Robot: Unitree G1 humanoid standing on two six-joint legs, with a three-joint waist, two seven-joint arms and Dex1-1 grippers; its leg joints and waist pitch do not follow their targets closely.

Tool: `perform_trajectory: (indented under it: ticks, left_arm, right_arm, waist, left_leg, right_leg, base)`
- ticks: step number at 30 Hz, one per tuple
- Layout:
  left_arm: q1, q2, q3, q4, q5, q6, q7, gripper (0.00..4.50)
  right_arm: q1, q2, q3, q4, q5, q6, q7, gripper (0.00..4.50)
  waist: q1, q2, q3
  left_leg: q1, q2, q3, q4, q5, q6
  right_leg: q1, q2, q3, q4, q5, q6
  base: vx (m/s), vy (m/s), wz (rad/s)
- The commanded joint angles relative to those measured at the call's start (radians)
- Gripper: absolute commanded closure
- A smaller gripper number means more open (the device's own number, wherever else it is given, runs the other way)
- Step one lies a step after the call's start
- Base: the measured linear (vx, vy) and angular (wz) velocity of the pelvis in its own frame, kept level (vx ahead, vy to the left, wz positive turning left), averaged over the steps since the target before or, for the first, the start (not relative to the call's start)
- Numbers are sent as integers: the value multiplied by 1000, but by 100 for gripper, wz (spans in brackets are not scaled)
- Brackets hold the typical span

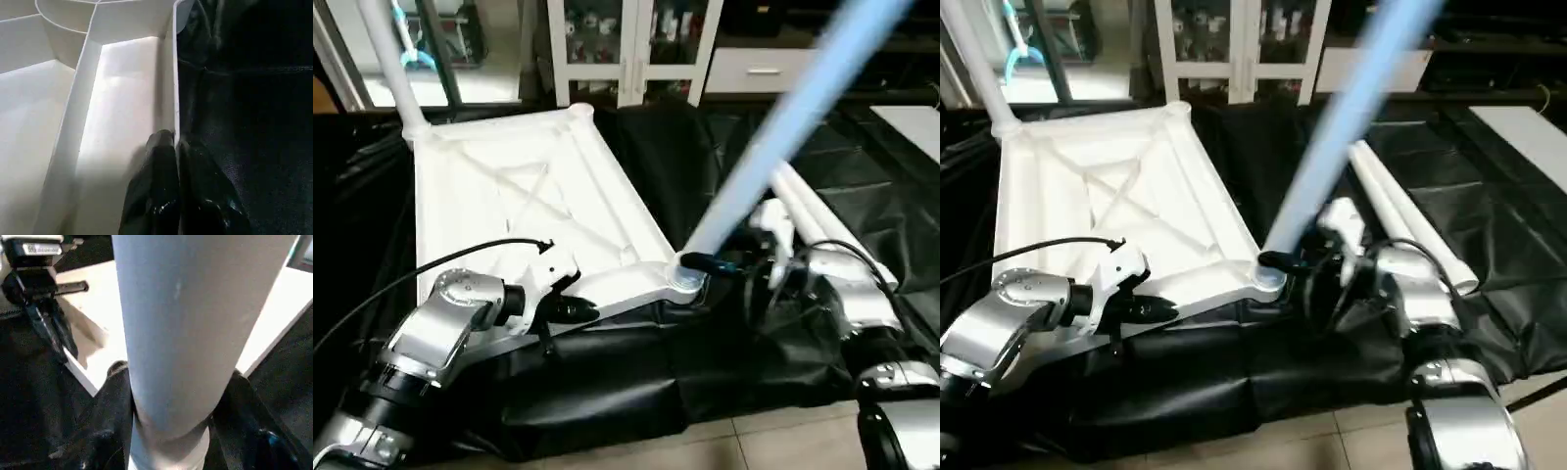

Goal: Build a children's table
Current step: Insert table leg to table base

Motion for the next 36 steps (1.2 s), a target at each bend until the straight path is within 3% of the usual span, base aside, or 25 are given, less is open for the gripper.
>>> perform_trajectory:
  ticks: [1,4,5,6,7,14,16,17,18,20,22,23,24,28,36]
  left_arm:
    - [-18,-32,-53,-40,-41,-16,-71,450]
    - [-19,-35,-54,-41,-39,-15,-74,450]
    - [-19,-35,-54,-41,-39,-15,-74,450]
    - [-19,-37,-53,-41,-38,-14,-73,450]
    - [-19,-38,-53,-41,-38,-14,-72,450]
    - [-6,-37,-48,-49,-36,-14,-60,450]
    - [-3,-34,-46,-50,-35,-15,-60,450]
    - [-2,-33,-46,-50,-34,-15,-60,450]
    - [-4,-32,-46,-45,-33,-16,-62,450]
    - [-6,-32,-46,-42,-32,-17,-63,450]
    - [-12,-33,-46,-34,-30,-20,-65,450]
    - [-14,-33,-46,-31,-30,-21,-66,450]
    - [-15,-33,-46,-29,-30,-22,-67,450]
    - [-20,-30,-49,-22,-27,-25,-77,450]
    - [-31,-31,-57,-7,-10,-17,-71,450]
  right_arm:
    - [82,39,170,156,-170,73,0,267]
    - [58,37,187,180,-189,89,16,267]
    - [58,37,187,180,-189,89,16,267]
    - [55,35,189,189,-196,90,18,267]
    - [53,33,190,195,-200,90,19,267]
    - [72,23,142,205,-169,66,-28,267]
    - [85,20,103,202,-135,55,-51,267]
    - [90,19,88,202,-121,53,-57,267]
    - [111,20,40,188,-76,44,-65,267]
    - [124,20,17,178,-53,39,-70,267]
    - [146,18,-10,160,-24,27,-70,267]
    - [155,16,-20,153,-14,27,-68,267]
    - [162,15,-25,147,-8,28,-66,267]
    - [190,2,-11,137,-28,28,-53,267]
    - [173,0,44,140,-79,54,-73,267]
  waist:
    - [1,13,-11]
    - [2,14,-14]
    - [2,15,-14]
    - [1,6,-14]
    - [3,11,-13]
    - [3,9,-13]
    - [4,15,-12]
    - [4,13,-12]
    - [5,22,-11]
    - [5,17,-15]
    - [8,25,-14]
    - [8,20,-15]
    - [10,23,-15]
    - [17,29,-14]
    - [16,31,-10]
  left_leg:
    - [10,70,-40,-82,-327,0]
    - [9,69,-35,-78,-284,19]
    - [9,69,-34,-78,-283,21]
    - [8,69,-33,-77,-283,25]
    - [8,70,-35,-79,-283,26]
    - [10,71,-36,-82,-322,9]
    - [12,71,-36,-83,-329,5]
    - [11,71,-37,-84,-335,2]
    - [12,71,-38,-85,-343,-1]
    - [13,72,-37,-84,-335,-1]
    - [12,72,-35,-84,-310,6]
    - [11,72,-34,-83,-299,13]
    - [10,71,-34,-83,-291,16]
    - [9,71,-32,-82,-262,29]
    - [14,72,-35,-89,-327,0]
  right_leg:
    - [-12,-82,43,-85,-229,-264]
    - [-9,-81,43,-78,-136,-292]
    - [-9,-81,43,-78,-133,-295]
    - [-8,-81,43,-79,-135,-295]
    - [-9,-82,43,-79,-138,-293]
    - [-12,-81,44,-82,-169,-280]
    - [-14,-80,44,-84,-169,-277]
    - [-14,-80,44,-83,-171,-276]
    - [-16,-80,44,-83,-171,-275]
    - [-13,-80,45,-84,-146,-277]
    - [-12,-78,44,-81,-92,-286]
    - [-9,-77,42,-79,-68,-292]
    - [-7,-78,42,-77,-58,-295]
    - [-4,-79,41,-76,-34,-301]
    - [-10,-79,41,-84,-122,-283]
  base:
    - [0,0,0]
    - [0,0,0]
    - [0,0,0]
    - [0,0,0]
    - [0,0,0]
    - [0,0,0]
    - [0,0,0]
    - [0,0,0]
    - [0,0,0]
    - [0,0,0]
    - [0,0,0]
    - [0,0,0]
    - [0,0,0]
    - [0,0,0]
    - [0,0,0]
